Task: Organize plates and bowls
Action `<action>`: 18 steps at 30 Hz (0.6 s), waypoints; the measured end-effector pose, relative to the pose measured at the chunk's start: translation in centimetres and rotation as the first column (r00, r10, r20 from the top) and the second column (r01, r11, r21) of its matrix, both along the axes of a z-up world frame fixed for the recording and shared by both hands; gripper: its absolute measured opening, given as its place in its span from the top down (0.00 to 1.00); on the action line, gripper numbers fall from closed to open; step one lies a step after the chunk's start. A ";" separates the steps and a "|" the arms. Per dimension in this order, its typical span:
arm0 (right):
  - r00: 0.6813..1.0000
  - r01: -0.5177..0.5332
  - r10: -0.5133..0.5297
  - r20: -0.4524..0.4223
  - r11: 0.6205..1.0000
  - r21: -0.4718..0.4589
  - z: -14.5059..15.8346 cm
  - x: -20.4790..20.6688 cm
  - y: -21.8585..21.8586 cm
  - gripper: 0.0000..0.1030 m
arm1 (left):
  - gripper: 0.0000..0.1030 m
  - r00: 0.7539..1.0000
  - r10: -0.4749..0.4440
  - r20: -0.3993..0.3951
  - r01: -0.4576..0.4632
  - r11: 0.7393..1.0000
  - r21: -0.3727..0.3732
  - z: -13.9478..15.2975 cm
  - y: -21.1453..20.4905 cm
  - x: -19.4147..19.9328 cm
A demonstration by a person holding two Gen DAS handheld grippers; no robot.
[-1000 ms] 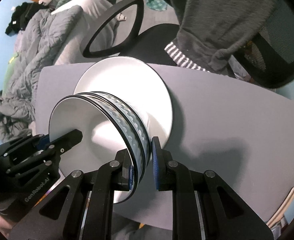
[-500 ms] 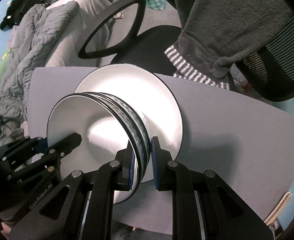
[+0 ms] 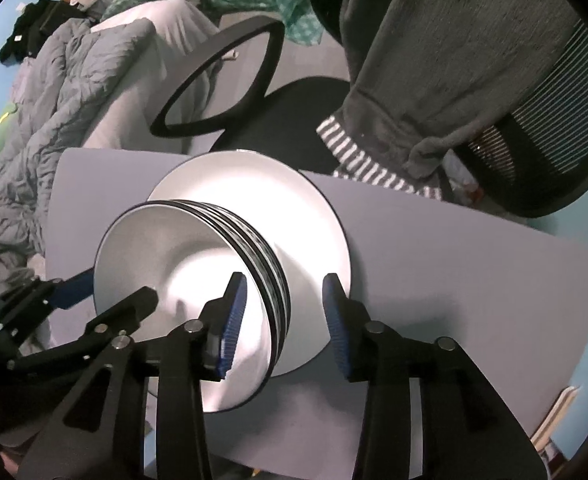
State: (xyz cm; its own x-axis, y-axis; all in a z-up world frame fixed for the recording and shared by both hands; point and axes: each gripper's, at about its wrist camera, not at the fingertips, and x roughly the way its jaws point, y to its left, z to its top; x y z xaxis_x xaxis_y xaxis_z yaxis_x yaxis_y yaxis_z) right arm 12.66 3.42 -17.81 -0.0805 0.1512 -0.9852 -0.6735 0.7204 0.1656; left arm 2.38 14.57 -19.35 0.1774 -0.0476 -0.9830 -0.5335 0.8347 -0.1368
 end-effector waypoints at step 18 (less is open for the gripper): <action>0.970 0.008 -0.049 0.239 0.986 0.169 12.6 -0.2 -2.2 0.35 | 0.24 0.968 0.011 0.250 -0.042 0.992 0.119 12.8 -0.2 -2.3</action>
State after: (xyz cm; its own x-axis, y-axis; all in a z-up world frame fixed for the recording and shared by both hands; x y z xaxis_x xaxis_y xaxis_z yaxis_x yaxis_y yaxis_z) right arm 12.41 1.26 -5.25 0.1630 0.3129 -0.9357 -0.6877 0.7161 0.1197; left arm 0.09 14.39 -6.56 0.4164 0.0785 -0.9058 -0.5178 0.8394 -0.1653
